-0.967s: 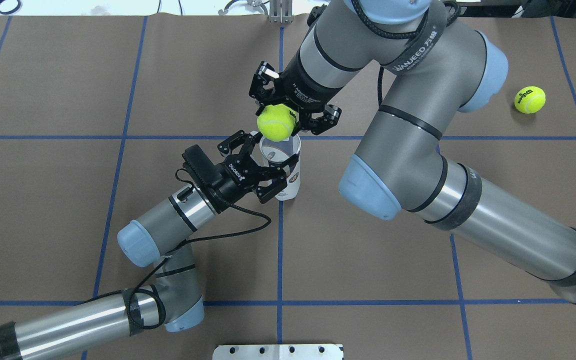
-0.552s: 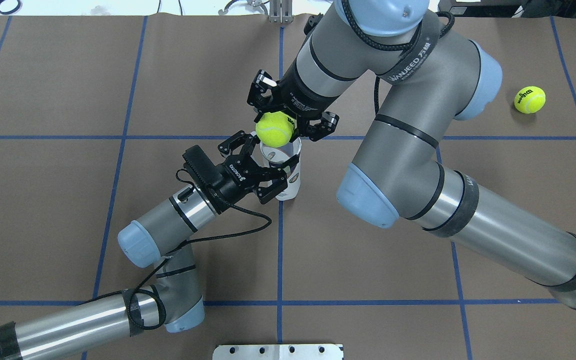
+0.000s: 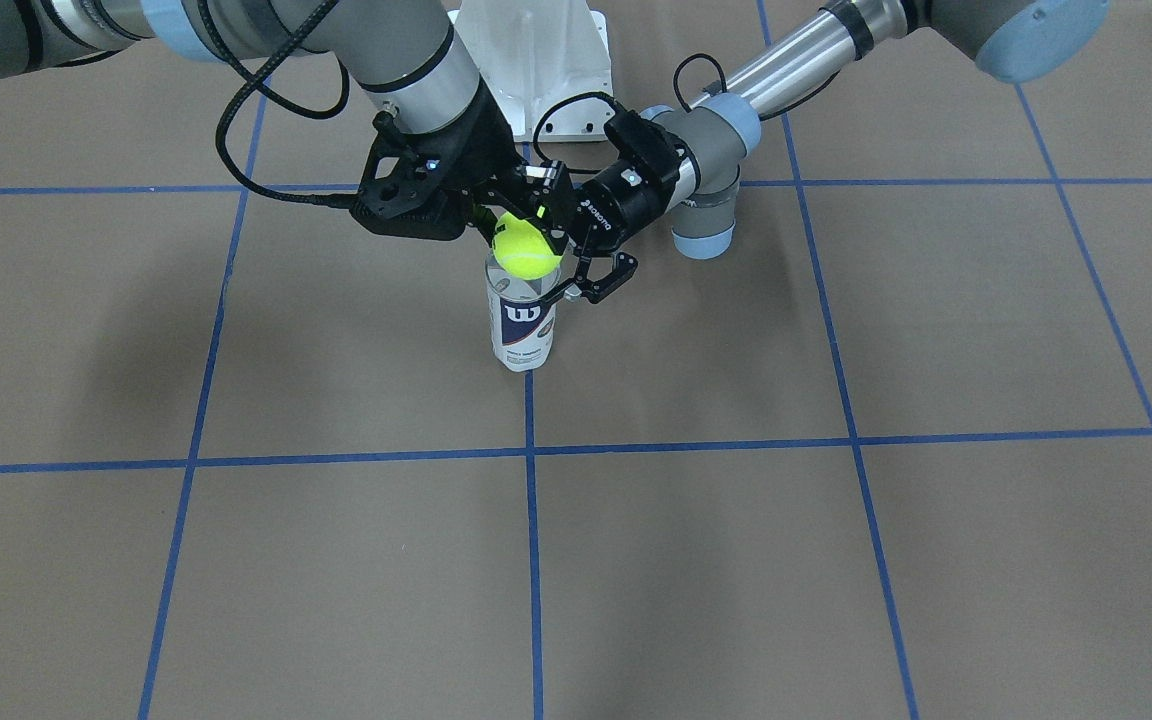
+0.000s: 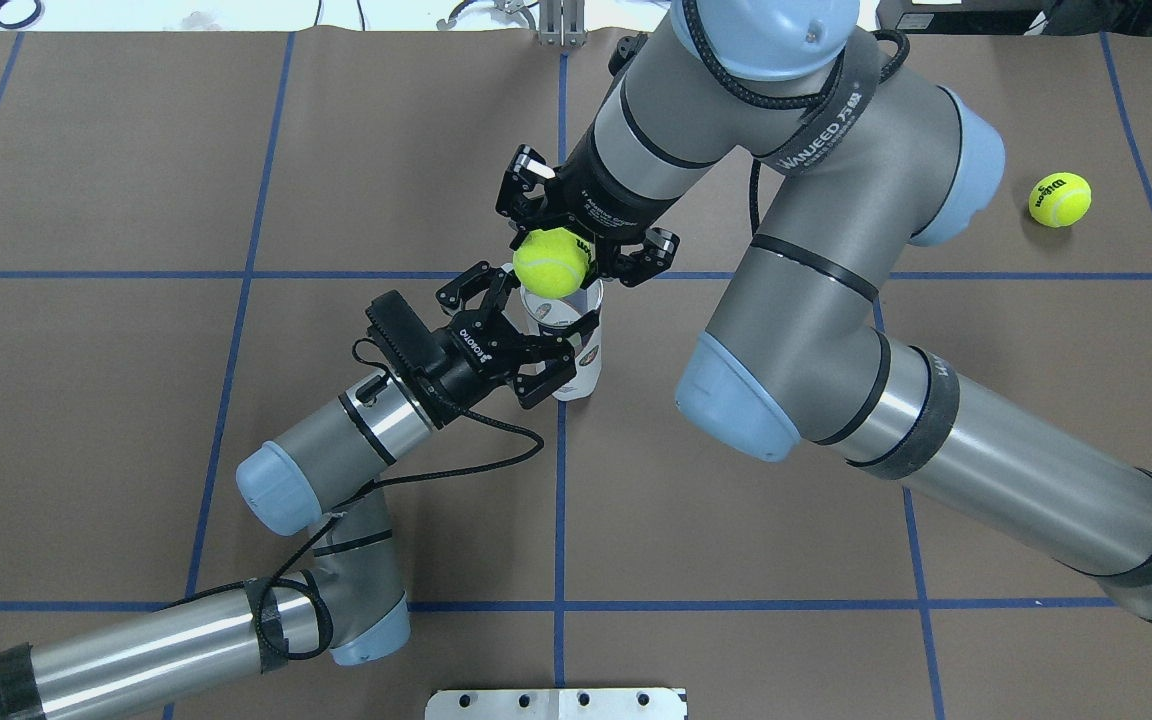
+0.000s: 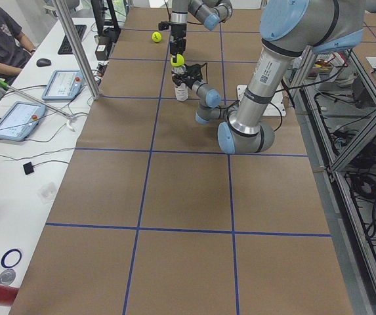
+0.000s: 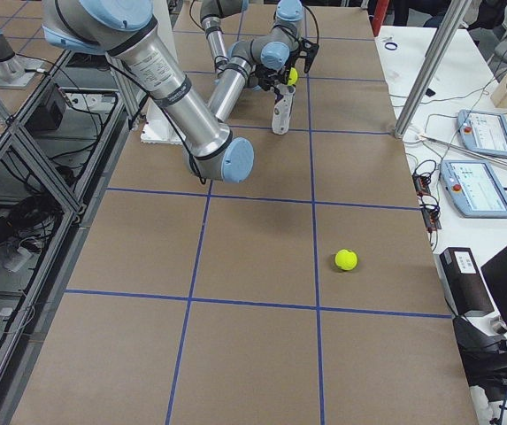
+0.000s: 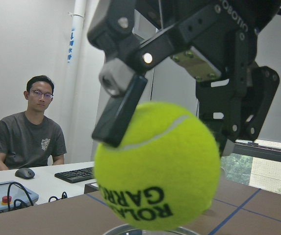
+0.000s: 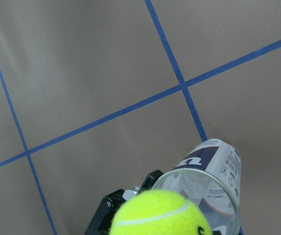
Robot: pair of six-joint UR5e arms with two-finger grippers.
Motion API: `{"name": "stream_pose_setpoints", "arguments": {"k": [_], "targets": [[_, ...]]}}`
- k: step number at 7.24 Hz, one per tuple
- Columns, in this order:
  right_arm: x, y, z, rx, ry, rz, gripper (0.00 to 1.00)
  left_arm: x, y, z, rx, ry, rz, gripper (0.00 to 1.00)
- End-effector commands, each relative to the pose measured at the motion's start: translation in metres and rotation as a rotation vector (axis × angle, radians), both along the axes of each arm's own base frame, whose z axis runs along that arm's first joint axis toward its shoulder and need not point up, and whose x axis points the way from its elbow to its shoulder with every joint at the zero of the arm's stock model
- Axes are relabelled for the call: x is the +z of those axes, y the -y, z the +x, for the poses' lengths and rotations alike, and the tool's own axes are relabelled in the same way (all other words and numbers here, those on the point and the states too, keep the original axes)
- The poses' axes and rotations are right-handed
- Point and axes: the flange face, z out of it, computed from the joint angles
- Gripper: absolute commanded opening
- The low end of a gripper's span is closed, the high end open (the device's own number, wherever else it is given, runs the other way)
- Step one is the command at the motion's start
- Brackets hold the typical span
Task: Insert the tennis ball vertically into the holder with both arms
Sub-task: 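Open the right gripper to drop the ball into the can, then move the right gripper back to the second yellow tennis ball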
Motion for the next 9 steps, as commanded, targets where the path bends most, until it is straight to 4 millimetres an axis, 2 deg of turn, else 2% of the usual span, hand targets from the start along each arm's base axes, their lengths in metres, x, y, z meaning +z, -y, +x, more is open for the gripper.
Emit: {"name": "stream_pose_setpoints", "arguments": {"k": [1,4,5,6,8,9], "targets": [[0.001,-0.001,-0.001,-0.001,0.000,0.001,0.99,0.000,0.000,0.000,-0.001,0.001,0.000,0.87],[0.001,-0.002,0.001,-0.001,0.001,0.001,0.99,-0.001,0.000,0.000,-0.001,0.001,0.000,0.87],[0.011,-0.011,0.017,-0.001,0.003,0.000,0.99,-0.001,0.000,0.000,-0.001,0.001,0.000,0.87],[0.053,-0.020,0.059,0.021,-0.014,-0.005,0.99,-0.001,0.000,0.000,-0.001,0.001,0.000,0.87],[0.130,0.025,0.144,-0.002,-0.077,0.048,0.99,-0.001,-0.003,0.002,0.004,0.001,0.000,0.87],[0.173,0.044,0.178,-0.015,-0.121,0.075,0.99,-0.002,-0.004,0.002,0.007,-0.001,0.001,0.88]]}}
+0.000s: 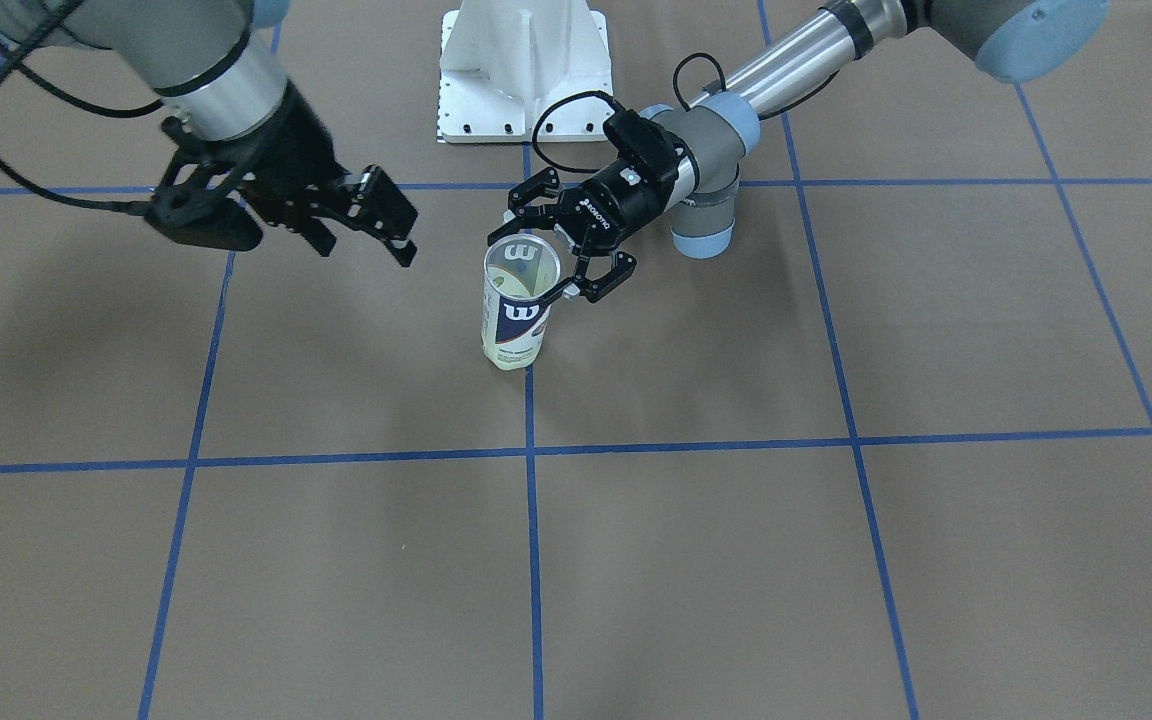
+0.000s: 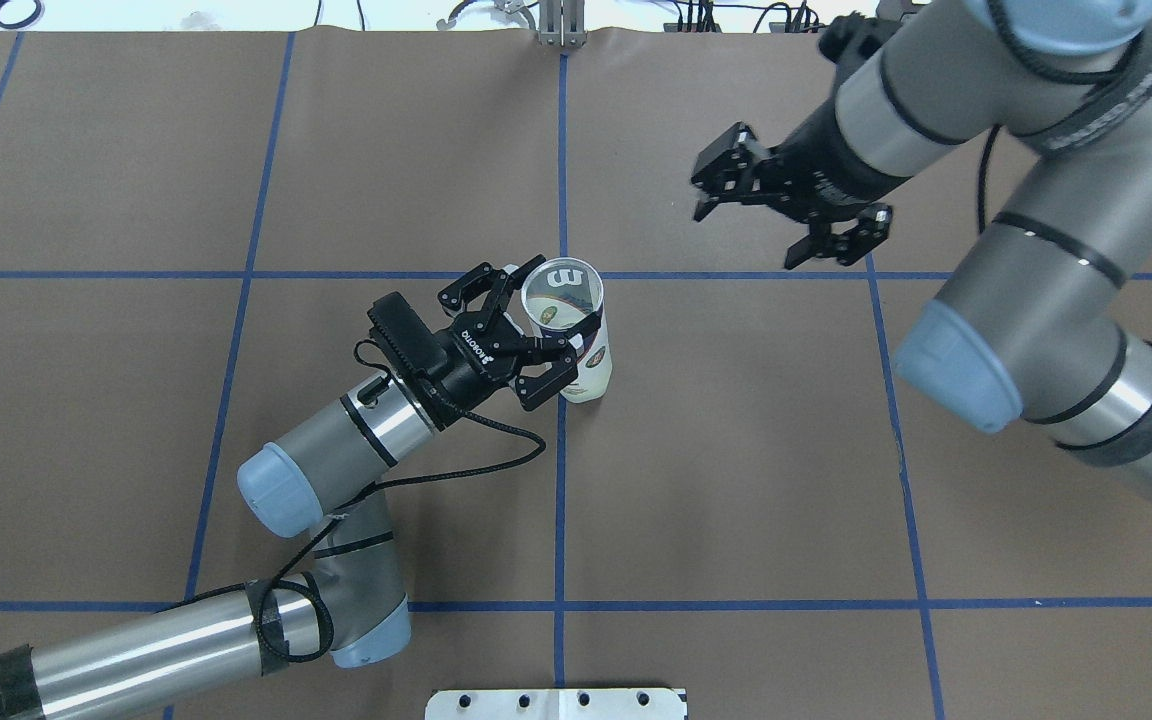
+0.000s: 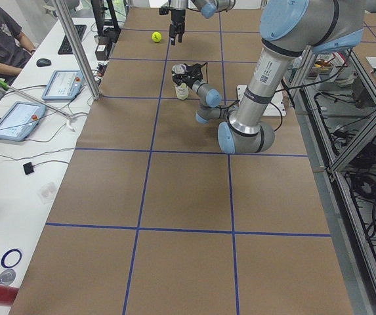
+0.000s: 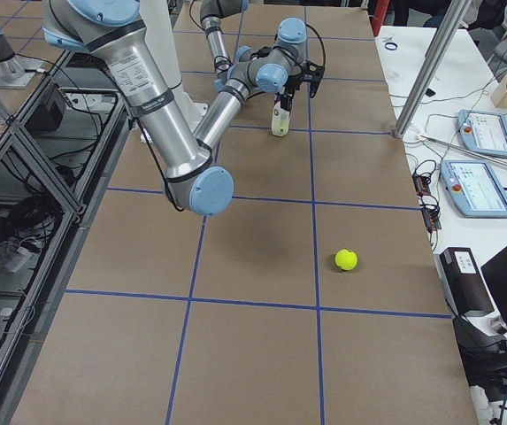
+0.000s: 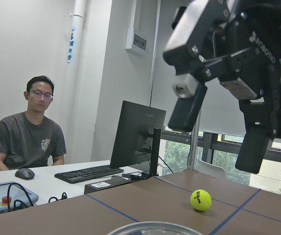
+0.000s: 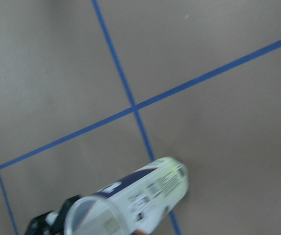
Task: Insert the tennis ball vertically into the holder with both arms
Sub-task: 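Move the right gripper back to the second yellow tennis ball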
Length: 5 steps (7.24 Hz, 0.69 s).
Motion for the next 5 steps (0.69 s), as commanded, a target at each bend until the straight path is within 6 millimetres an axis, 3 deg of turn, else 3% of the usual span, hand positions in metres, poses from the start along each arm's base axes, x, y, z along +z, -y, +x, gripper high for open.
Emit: {"name": "stream_pose_setpoints", "arguments": {"k": [1,2,3,5], "targets": [[0.105,0.040,0.075,-0.033,-0.112,0.044,0.99,-0.002,-0.002,0.001,0.003,-0.003,0.001,0.88],[0.151,0.062,0.102,-0.067,-0.174,0.090,0.99,-0.003,-0.004,0.001,0.006,-0.006,0.002,0.88],[0.186,0.082,0.113,-0.095,-0.221,0.103,0.99,-0.003,-0.007,0.003,0.011,-0.006,0.002,0.88],[0.264,0.125,0.157,-0.151,-0.296,0.115,0.99,-0.003,-0.008,0.005,0.014,-0.004,0.001,0.88]]}}
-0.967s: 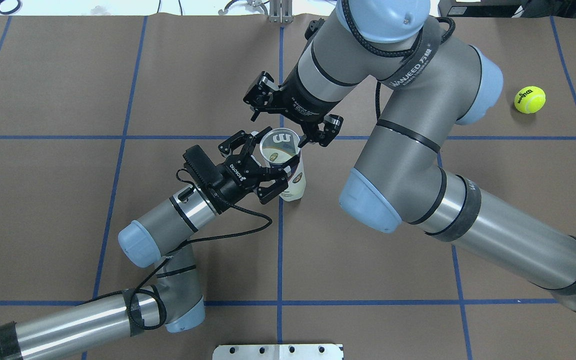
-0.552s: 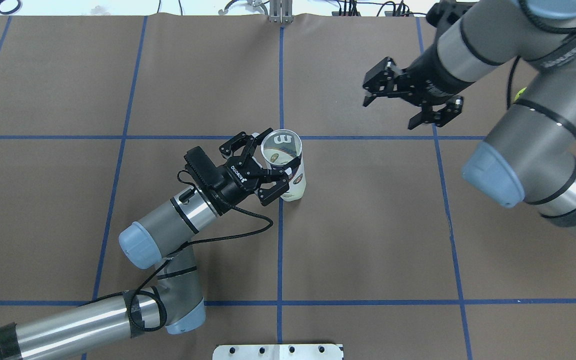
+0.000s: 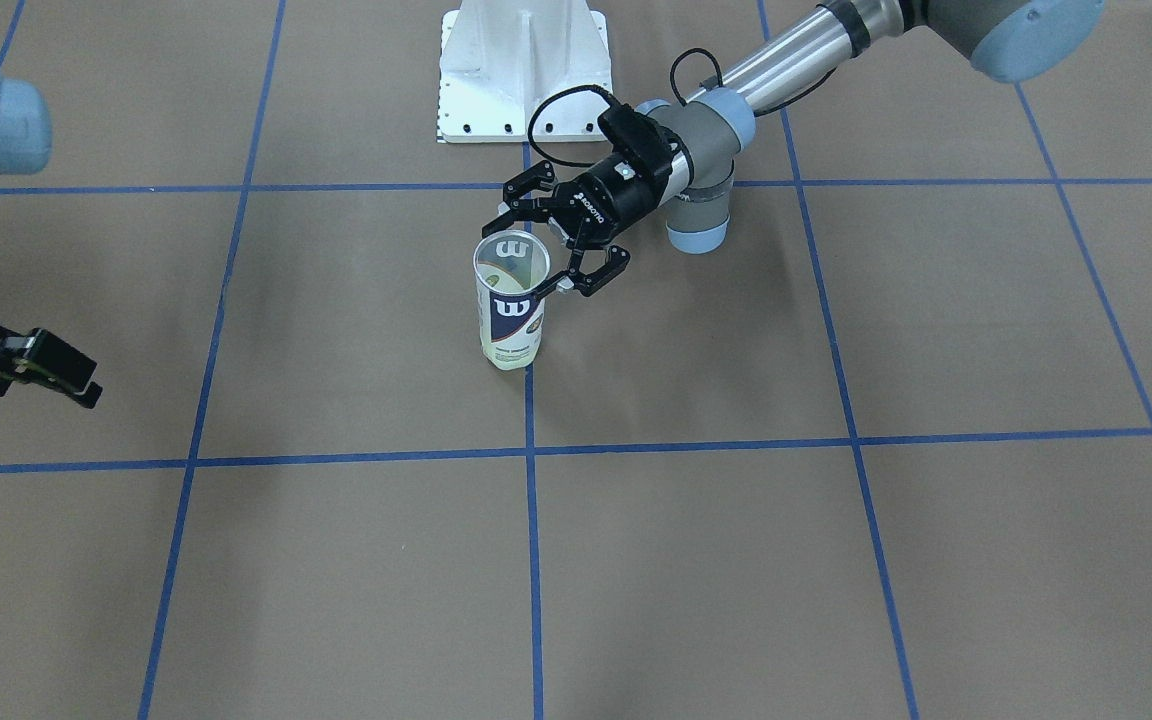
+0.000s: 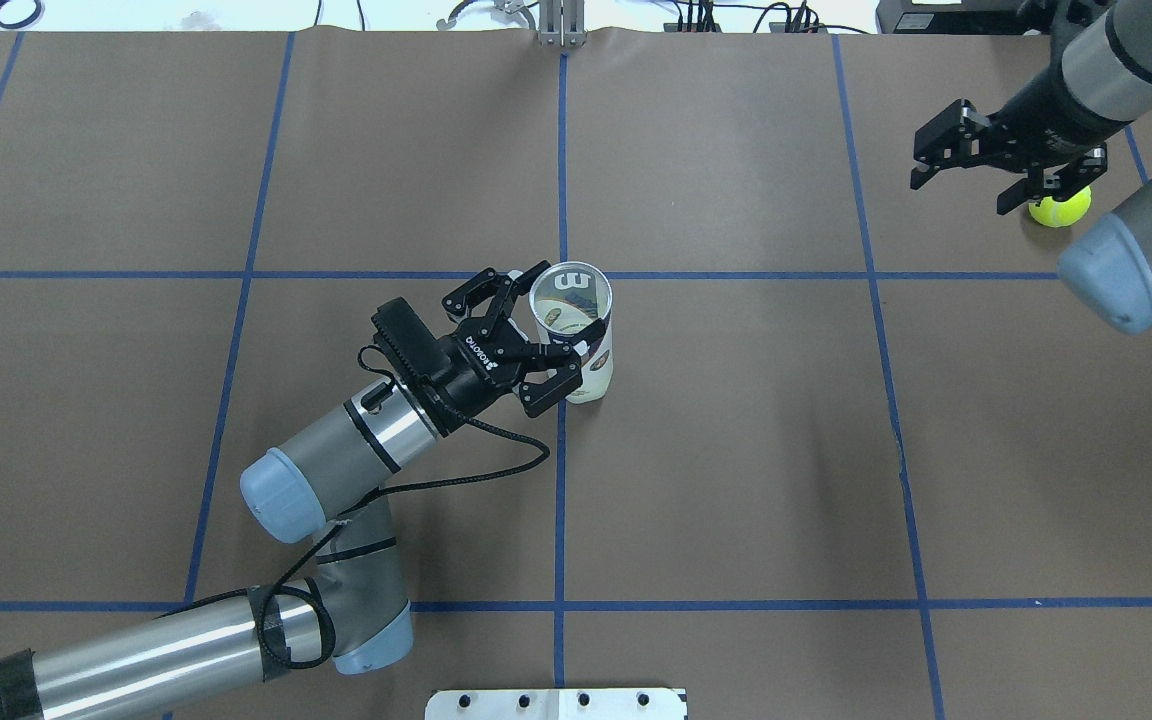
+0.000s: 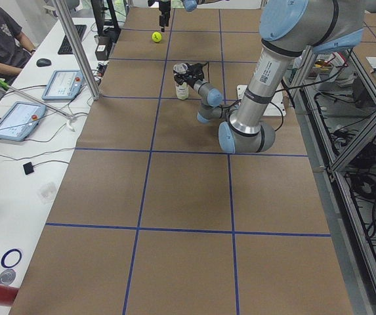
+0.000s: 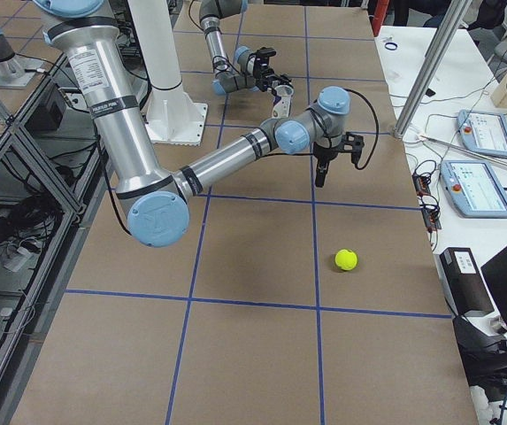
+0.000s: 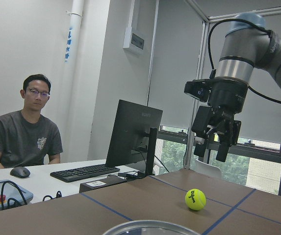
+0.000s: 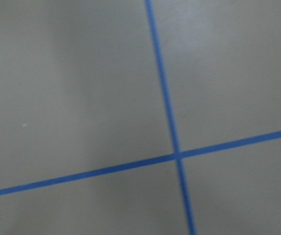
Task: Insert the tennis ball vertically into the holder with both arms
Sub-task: 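Move the right gripper back to the second yellow tennis ball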
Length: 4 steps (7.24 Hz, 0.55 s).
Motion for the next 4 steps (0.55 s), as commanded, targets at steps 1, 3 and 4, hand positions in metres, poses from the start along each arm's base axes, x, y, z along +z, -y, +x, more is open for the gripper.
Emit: {"name": "stream_pose_setpoints", "arguments": {"k": [1,3,4], "targets": [[0.081,0.035,0.047,-0.055,-0.072,-0.006,0.99,-0.002,-0.001,0.001,0.002,-0.002,0.001,0.89],[0.133,0.071,0.060,-0.024,-0.118,-0.031,0.99,-0.006,-0.001,0.002,0.003,-0.006,0.002,0.90],[0.156,0.079,0.059,0.004,-0.128,0.004,0.99,-0.006,-0.002,0.003,0.005,-0.005,0.002,0.90]]}}
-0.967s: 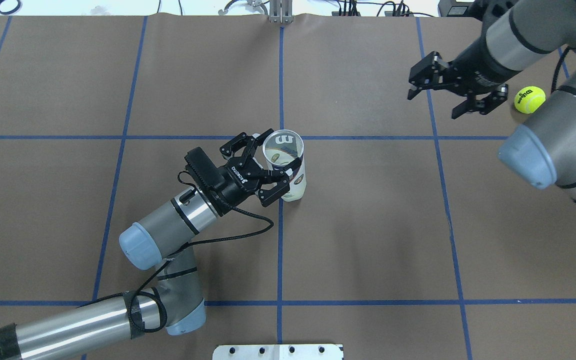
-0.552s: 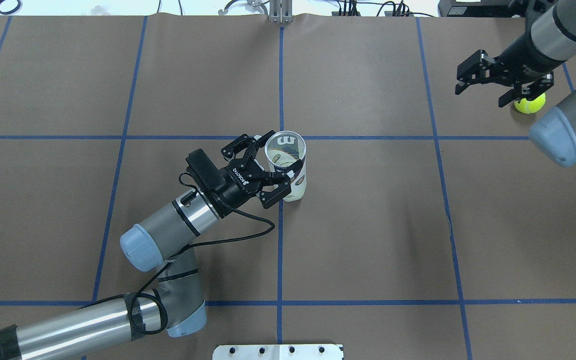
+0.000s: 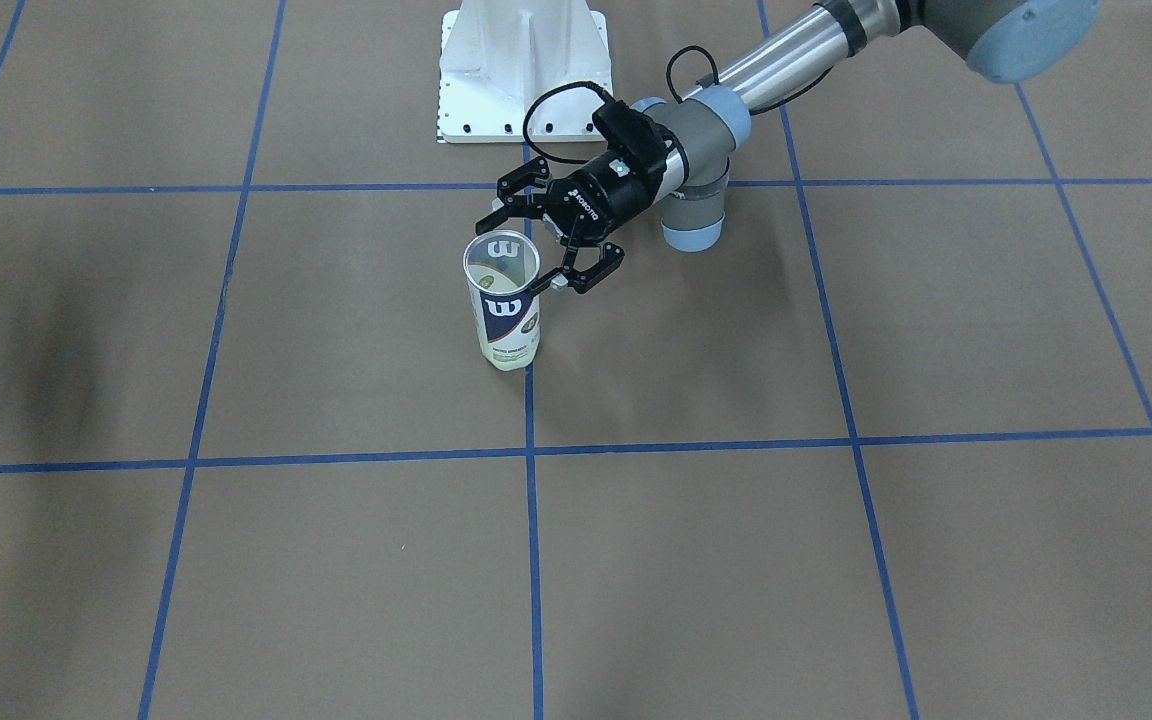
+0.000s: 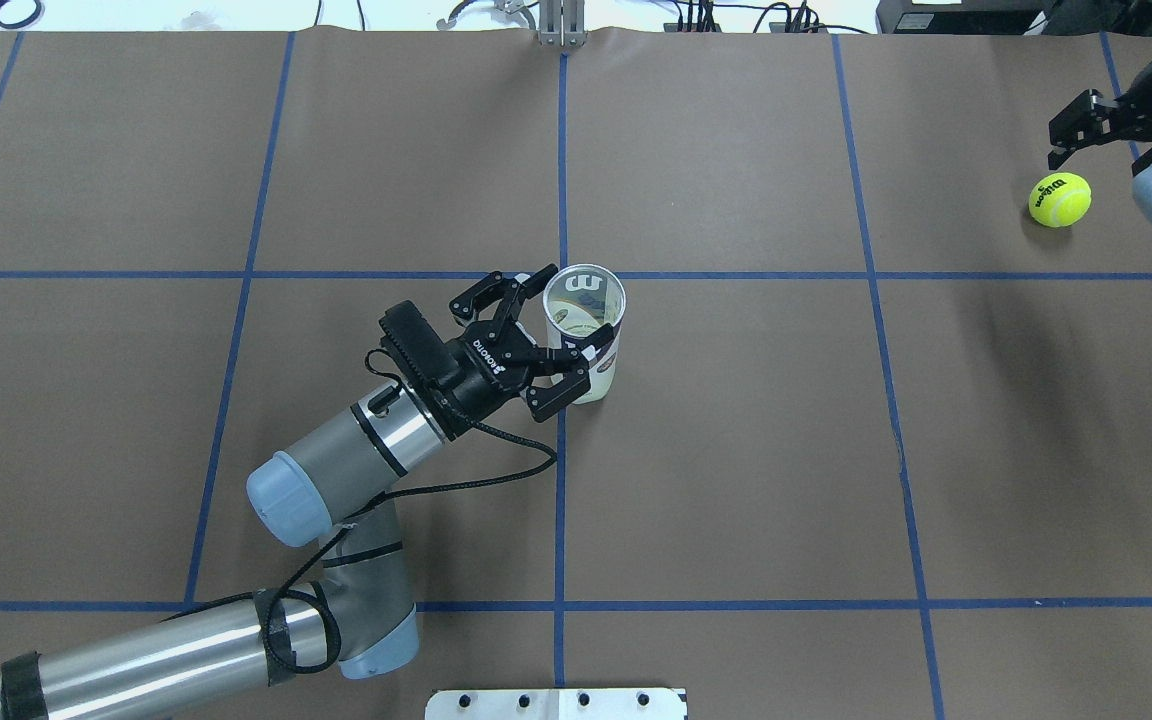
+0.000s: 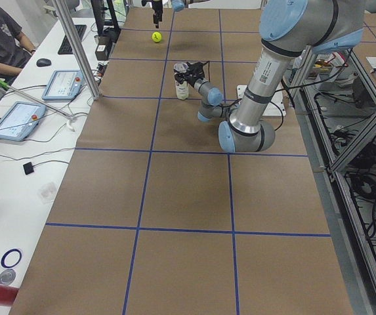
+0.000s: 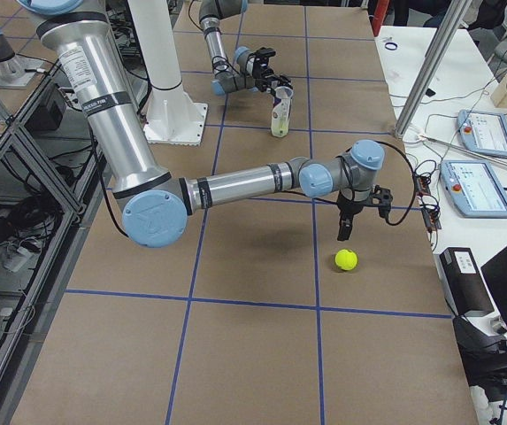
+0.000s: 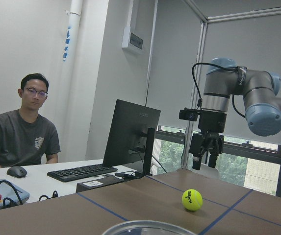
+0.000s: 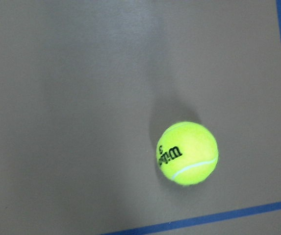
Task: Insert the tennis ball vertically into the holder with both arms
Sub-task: 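Move the right gripper back to the second yellow tennis ball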
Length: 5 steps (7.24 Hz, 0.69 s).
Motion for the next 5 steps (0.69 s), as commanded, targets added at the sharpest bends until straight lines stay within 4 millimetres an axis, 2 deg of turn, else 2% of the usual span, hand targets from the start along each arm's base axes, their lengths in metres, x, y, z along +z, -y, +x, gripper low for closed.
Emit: {"name": "stream_pose_setpoints", "arguments": {"k": [1,2,3,5], "targets": [[0.045,0.016,-0.002,0.059,-0.009,0.043,0.99,0.000,-0.001,0.001,0.001,0.001,0.000,0.90],[0.050,0.014,-0.020,0.077,-0.008,0.053,0.99,0.000,0.000,0.000,-0.001,0.002,0.001,0.90],[0.059,0.016,-0.023,0.092,-0.059,0.084,0.99,0.000,0.000,0.000,-0.001,0.002,0.001,0.90],[0.073,0.013,-0.041,0.092,-0.070,0.095,0.99,0.001,0.000,0.000,-0.001,0.003,0.000,0.91]]}}
